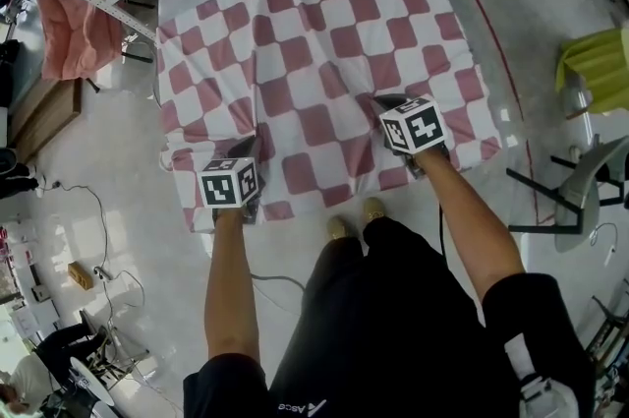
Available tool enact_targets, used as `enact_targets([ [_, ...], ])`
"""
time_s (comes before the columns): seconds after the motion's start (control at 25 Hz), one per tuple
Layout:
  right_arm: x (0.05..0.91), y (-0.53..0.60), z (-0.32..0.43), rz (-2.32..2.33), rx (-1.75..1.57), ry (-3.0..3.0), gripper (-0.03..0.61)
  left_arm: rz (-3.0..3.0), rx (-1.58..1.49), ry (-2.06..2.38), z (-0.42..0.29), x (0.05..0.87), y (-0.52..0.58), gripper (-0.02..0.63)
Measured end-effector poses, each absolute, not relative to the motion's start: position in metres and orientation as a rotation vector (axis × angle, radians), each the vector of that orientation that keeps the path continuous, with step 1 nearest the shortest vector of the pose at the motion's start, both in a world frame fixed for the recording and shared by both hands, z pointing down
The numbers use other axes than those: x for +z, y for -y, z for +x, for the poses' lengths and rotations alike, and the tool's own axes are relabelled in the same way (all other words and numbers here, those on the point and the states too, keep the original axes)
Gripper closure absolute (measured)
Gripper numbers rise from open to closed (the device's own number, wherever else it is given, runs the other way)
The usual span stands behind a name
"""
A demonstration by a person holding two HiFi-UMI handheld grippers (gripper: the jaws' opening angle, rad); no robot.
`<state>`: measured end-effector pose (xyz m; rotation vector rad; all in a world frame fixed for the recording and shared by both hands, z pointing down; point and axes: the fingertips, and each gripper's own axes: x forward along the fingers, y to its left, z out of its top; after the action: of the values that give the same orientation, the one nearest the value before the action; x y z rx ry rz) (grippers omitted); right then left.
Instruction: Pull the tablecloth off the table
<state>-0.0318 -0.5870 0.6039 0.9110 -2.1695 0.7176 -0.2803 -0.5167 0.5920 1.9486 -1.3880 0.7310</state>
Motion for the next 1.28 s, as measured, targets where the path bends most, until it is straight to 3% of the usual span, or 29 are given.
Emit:
enact_targets([
  [0.72,0.565,0.427,-0.068,0.791,0.788,2.436,0.575,2.289,0.254,1.274,-0.245,0.522,0.401,0.601],
  [1.08,0.544,0.217,-0.038,0.810,0.795,2.682,0.577,2.399,0.049,1.259,-0.210,0.514,0.207,0.601],
  [1.28,0.513,0.218,-0.016,0.730,0.775,2.794,0.577,2.427,-0.022,1.334,-0.186,0.481,0.215,0.601],
])
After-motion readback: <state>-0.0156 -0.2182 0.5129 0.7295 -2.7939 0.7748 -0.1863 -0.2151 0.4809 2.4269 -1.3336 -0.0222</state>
